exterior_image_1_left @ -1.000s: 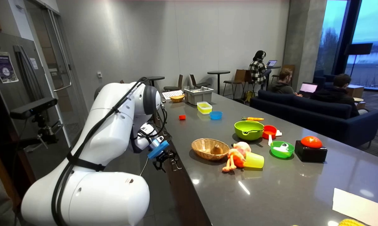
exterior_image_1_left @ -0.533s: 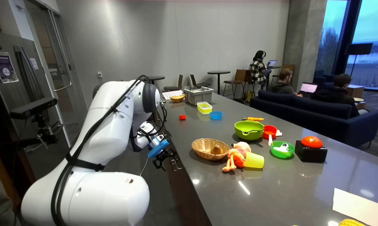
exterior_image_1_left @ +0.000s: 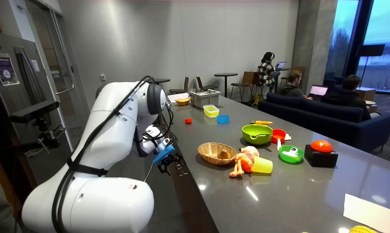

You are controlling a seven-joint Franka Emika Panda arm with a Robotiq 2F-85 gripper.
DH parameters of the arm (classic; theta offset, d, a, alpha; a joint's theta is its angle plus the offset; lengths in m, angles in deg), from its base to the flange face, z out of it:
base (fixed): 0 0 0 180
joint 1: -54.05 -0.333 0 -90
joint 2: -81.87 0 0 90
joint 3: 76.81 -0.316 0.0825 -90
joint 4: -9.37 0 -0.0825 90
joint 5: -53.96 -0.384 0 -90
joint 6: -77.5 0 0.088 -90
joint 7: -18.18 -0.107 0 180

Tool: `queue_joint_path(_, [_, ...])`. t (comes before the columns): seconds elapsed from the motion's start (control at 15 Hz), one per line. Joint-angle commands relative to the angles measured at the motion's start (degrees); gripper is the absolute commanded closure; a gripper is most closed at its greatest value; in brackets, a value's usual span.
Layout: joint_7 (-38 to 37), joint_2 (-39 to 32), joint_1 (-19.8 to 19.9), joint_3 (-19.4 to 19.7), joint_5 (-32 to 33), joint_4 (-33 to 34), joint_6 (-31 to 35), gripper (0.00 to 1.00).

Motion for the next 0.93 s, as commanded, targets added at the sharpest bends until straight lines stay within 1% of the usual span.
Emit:
queue_joint_path(0.0, [0.1,1.0,2.8,3.9,4.1,0.3,3.0,0.0])
queue_joint_path(0.4, [-0.1,0.5,3.0,4.6,4.3,0.0,6.2,0.0])
queue_joint_path(0.67, [0.7,-0.1,3.6,4.3,3.5,0.0,7.6,0.0])
queue_joint_path(0.8, [1.2,0.8,3.9,3.6,2.6,-0.9,7.9,0.0])
queue_joint_path(0.87, [-1.1,-0.2,0.6,0.8,0.7,-1.1,6.4,0.0])
